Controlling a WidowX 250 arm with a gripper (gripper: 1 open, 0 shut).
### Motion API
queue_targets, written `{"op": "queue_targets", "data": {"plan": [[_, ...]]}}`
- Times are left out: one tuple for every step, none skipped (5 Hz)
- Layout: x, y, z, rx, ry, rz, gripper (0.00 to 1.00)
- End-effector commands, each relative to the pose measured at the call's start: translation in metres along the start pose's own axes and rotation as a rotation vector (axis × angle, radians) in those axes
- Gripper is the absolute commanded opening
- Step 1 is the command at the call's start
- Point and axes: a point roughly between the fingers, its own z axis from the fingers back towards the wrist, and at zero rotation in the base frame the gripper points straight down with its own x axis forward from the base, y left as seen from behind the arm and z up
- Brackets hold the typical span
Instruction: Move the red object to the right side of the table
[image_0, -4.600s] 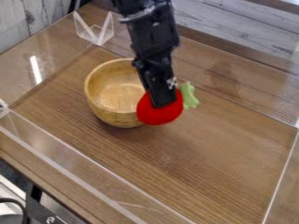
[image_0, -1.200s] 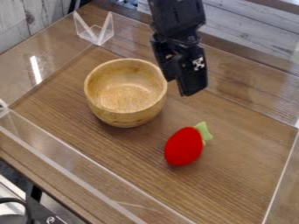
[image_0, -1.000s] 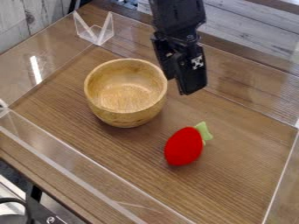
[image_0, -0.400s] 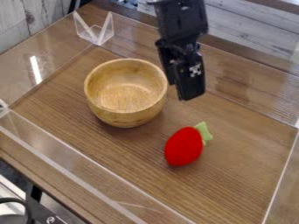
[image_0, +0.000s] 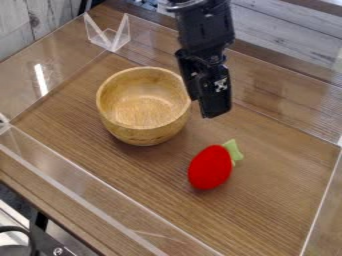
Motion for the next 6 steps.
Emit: {"op": "queue_targets", "data": {"plan": [[-0.001, 0.017, 0.025, 0.053, -0.052, 0.024, 1.00], [-0.004, 0.037, 0.035, 0.073, -0.069, 0.094, 1.00], [-0.001, 0.038, 0.029, 0.070, -0.065, 0.089, 0.00], [-0.013, 0.022, 0.016, 0.053, -0.066, 0.087, 0.00], [-0.022, 0.006, -0.004, 0.036, -0.054, 0.084, 0.00], [-0.020, -0.012, -0.025, 0.034, -0.040, 0.107, 0.00]]}}
